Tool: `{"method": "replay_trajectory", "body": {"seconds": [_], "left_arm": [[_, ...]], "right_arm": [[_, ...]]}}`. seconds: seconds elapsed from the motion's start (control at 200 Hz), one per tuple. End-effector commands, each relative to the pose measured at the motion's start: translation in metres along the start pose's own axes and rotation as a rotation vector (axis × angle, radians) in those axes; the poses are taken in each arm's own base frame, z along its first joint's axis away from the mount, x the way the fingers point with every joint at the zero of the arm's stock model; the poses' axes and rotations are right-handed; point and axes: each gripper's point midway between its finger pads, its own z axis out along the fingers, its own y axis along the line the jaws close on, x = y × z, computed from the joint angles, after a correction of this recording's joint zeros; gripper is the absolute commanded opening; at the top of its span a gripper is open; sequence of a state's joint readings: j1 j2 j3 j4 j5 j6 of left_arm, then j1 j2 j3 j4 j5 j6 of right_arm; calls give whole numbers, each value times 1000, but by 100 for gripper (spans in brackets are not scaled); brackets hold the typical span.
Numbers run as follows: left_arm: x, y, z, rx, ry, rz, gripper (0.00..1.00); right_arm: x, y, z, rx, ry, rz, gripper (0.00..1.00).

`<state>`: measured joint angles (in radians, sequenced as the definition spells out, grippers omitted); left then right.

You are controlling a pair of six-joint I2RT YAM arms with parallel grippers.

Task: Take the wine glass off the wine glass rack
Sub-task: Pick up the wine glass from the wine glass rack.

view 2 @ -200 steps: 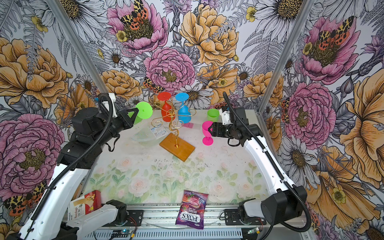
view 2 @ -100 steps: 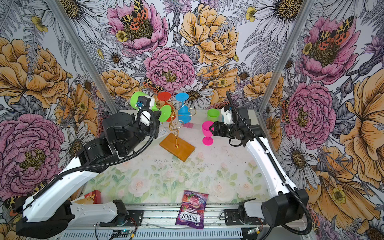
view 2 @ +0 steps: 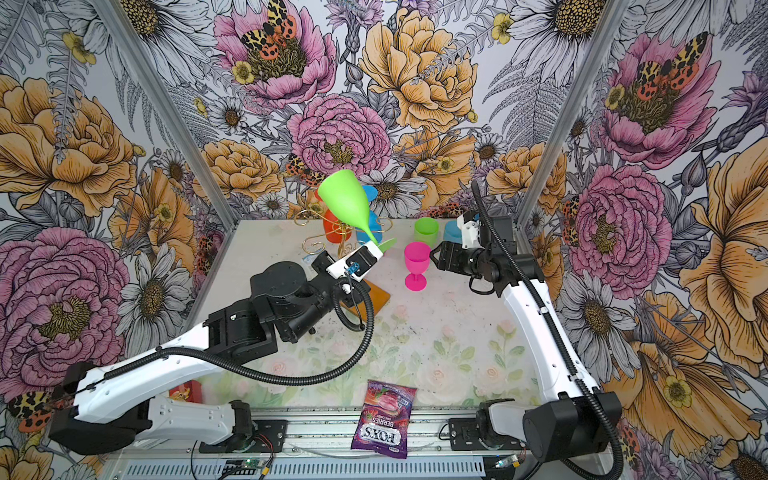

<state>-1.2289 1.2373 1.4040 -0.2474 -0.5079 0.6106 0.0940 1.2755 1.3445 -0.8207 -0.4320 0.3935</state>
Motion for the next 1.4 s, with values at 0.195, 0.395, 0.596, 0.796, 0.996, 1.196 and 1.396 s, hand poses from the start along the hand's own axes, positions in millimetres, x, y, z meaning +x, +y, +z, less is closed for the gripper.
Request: {"method": "replay_trajectory", "body": {"seconds": [0.195,0.395,0.596,0.796,0.996,1.196,1.396], "left_arm": [[-21,-81,-6,307,-265,123,0],[15,-129,-8,439,-240,207,0],[49,-165,-10,492,-182,306,0],[79,-189,-11,515,-130,401,0],[121,-202,-4,487,-57,531,0],[146,-206,1,441,-37,637,0],[165,-208,9,391,-4,734,0]], "right_arm": [[-5,-21,-14,-1,-36,83,76],[5,-39,-19,94,4,91,80],[20,-48,-24,160,73,95,80],[33,-53,-39,225,115,90,80],[12,-42,-56,232,57,68,79],[-2,-10,-60,116,61,52,76],[6,23,-56,22,147,-16,75]]}}
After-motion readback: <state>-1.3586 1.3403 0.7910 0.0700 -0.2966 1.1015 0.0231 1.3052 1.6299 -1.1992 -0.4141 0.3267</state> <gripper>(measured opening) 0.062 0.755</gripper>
